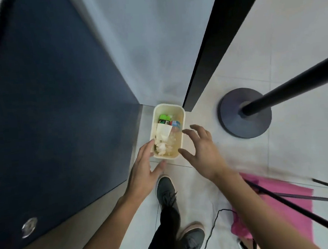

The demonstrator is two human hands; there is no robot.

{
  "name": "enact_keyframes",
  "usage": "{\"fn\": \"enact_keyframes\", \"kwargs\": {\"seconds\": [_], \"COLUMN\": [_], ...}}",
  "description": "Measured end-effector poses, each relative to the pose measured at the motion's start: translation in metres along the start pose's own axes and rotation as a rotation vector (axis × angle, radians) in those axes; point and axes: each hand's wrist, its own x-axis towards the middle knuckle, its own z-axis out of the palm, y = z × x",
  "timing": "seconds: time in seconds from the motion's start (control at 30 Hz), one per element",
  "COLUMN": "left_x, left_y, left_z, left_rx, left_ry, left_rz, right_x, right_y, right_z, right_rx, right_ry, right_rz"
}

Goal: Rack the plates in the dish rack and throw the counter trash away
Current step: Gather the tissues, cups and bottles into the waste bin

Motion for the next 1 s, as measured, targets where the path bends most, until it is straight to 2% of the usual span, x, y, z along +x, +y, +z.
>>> {"fn": "enact_keyframes", "kwargs": {"seconds": [0.13,0.27,0.47,0.7,1.0], "left_x": [-0.052,-0.11,-0.19,-0.257,-0.299], "left_y": [0.073,0.139,0.218,0.256,0.274], "left_z": [-0.035,-0.071,-0.123,-0.166,-0.202], "left_rx": [-0.055,-0.082,-0.081,-0.067,-0.172], "left_ry": [0.058,0.049,0.052,0.124,0.334], "left_rz": [0.06,0.044,0.124,0.147,0.141], "right_x": [-0.066,-0.134,-0.213,-0.267,-0.261], "right_y": [-0.052,-0.11,-0.174,-0.212,-0.247], "right_z": [-0.056,-0.104,-0.154,-0.175,-0.206], "right_rx": [0.1,0.159,0.241,0.293,0.225], "right_ry": [0.051,0.103,0.211,0.268,0.169], "right_rz": [0.005,-0.001,-0.074,-0.154,-0.342]}}
